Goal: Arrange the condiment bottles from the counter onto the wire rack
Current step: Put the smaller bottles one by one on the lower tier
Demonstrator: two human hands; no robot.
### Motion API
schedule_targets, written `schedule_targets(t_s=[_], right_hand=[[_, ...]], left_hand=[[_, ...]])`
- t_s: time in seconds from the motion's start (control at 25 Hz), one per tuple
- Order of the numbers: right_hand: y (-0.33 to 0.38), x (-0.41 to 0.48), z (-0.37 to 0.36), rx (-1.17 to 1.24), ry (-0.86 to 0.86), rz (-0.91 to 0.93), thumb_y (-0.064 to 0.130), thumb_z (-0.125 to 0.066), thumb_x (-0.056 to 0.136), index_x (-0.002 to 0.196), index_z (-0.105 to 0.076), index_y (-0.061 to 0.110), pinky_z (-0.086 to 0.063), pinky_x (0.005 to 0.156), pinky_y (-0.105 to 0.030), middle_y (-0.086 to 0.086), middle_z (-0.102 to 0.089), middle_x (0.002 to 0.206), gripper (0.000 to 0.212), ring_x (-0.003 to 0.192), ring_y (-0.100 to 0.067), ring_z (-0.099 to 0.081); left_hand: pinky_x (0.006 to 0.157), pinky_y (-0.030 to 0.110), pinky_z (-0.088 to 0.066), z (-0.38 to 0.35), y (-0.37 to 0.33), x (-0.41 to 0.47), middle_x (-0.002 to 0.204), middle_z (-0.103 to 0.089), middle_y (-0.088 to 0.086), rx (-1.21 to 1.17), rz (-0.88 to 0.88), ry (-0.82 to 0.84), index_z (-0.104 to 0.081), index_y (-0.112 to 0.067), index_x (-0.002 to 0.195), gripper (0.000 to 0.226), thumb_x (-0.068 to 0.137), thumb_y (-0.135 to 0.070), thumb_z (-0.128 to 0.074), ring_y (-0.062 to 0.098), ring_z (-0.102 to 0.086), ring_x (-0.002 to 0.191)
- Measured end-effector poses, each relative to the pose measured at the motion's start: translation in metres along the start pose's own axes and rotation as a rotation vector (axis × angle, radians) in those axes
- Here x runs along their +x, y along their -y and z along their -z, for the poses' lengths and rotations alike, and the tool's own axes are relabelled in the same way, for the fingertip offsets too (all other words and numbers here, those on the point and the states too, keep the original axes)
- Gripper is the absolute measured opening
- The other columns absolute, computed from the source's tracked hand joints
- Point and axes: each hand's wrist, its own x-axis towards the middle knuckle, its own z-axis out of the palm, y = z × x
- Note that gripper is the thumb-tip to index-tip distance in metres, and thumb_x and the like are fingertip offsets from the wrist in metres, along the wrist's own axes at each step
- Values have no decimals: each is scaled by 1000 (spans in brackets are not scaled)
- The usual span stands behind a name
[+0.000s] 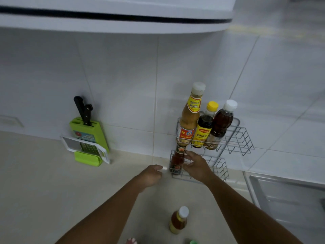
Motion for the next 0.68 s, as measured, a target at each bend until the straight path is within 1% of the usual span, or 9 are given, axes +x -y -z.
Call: schedule_targets(t_s=[0.12,0.2,0.28,0.36,0.4,0.44,0.52,0.6,0.68], right_hand=[[-2,-13,-3,49,-28,-65,-1,-63,90,144,-52,13,-54,87,-33,4,-59,130,57,119,-26,-63],[-7,-26,-4,70,-50,-76,-9,-56,86,133,-60,17,-52,75,-21,-6,-65,135,54,105,-20,-64],[-2,-47,0,56,-67,-18,-8,-56,85,115,-67,23,-48,67,-9,-9,-71,123,44,94,-10,-65],[9,-77,6,60,8,-3,13,-62,88,105,-71,27,-48,59,-11,-2,-75,112,24,85,-9,-68],[15,-93,10,58,120,-17,28,-66,86,105,-72,30,-48,56,-16,1,-74,108,20,83,-12,-71],[19,-107,12,26,251,-30,41,-70,80,106,-72,34,-48,54,-19,5,-73,108,27,83,-13,-71],[18,-131,8,-146,390,25,52,-79,71,110,-71,37,-48,60,-17,11,-69,109,43,88,-5,-67],[11,-142,-4,-289,297,182,39,-84,72,110,-72,29,-46,70,-15,12,-68,104,40,88,1,-61],[8,-149,-12,-341,169,276,22,-81,77,105,-75,20,-47,71,-16,8,-68,95,29,79,-2,-59]], left_hand=[[78,21,-49,4,1,-19,136,-61,11,32,-17,7,-50,-15,145,50,96,-7,-54,20,-60,109],[91,26,-50,6,2,-30,140,-58,9,83,-39,16,-52,-18,143,48,95,-9,-53,21,-59,118],[102,31,-48,6,2,-44,142,-57,7,155,-67,33,-53,-20,142,47,96,-12,-53,22,-57,124],[106,32,-47,1,0,-60,144,-56,6,250,-95,79,-52,-20,142,46,96,-13,-52,23,-55,127],[106,32,-46,-3,-1,-68,146,-54,6,307,-109,114,-51,-20,143,48,96,-12,-52,23,-53,129],[105,31,-46,-7,-2,-75,147,-52,5,367,-118,153,-49,-19,145,51,96,-9,-52,23,-52,131],[104,30,-46,-18,-2,-90,150,-49,5,479,-130,222,-44,-18,149,58,93,-6,-55,23,-51,132],[101,30,-47,-30,1,-99,149,-50,6,532,-129,279,-41,-17,150,64,90,-4,-60,23,-53,131],[98,30,-49,-38,3,-104,148,-53,7,551,-141,310,-40,-18,151,71,87,-5,-67,23,-55,128]])
